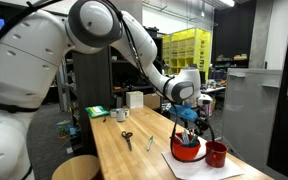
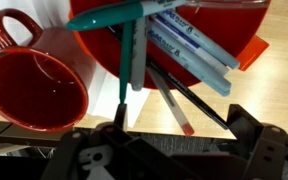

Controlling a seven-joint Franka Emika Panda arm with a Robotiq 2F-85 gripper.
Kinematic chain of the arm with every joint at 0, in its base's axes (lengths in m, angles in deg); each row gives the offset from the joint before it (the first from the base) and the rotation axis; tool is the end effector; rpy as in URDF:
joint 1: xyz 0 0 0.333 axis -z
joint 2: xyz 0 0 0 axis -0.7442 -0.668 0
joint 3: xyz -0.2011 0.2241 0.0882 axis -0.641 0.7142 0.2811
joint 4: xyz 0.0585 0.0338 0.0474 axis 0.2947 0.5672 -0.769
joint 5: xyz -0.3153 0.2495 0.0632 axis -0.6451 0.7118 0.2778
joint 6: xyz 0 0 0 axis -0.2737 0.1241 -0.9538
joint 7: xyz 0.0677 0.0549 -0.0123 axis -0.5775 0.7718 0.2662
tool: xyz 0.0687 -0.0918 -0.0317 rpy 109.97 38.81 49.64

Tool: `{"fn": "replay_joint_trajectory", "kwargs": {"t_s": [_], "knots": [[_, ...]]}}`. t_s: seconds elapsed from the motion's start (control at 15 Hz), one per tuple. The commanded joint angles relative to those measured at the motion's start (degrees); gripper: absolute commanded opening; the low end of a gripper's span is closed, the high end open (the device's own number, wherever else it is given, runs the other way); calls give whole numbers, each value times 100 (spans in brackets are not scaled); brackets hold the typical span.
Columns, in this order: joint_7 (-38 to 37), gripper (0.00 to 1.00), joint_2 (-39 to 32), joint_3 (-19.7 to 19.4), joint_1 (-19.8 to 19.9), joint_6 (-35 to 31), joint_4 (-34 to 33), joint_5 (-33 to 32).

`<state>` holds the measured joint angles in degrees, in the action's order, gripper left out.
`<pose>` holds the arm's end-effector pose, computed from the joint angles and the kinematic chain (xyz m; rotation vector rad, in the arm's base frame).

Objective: Remove the red pen from the orange mug and put it on the left side of the counter.

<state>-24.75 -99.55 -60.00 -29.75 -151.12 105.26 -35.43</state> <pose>0.6206 -0.2849 0.2913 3.0226 -0.6079 0.4192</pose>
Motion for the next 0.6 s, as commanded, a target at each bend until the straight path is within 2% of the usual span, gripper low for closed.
{"fn": "replay_joint_trajectory", "kwargs": {"t_s": [0.0, 0.53], "knots": [[202, 100, 239, 136, 73, 149, 157, 271], [328, 100, 318, 158, 113, 138, 224, 510]]}}
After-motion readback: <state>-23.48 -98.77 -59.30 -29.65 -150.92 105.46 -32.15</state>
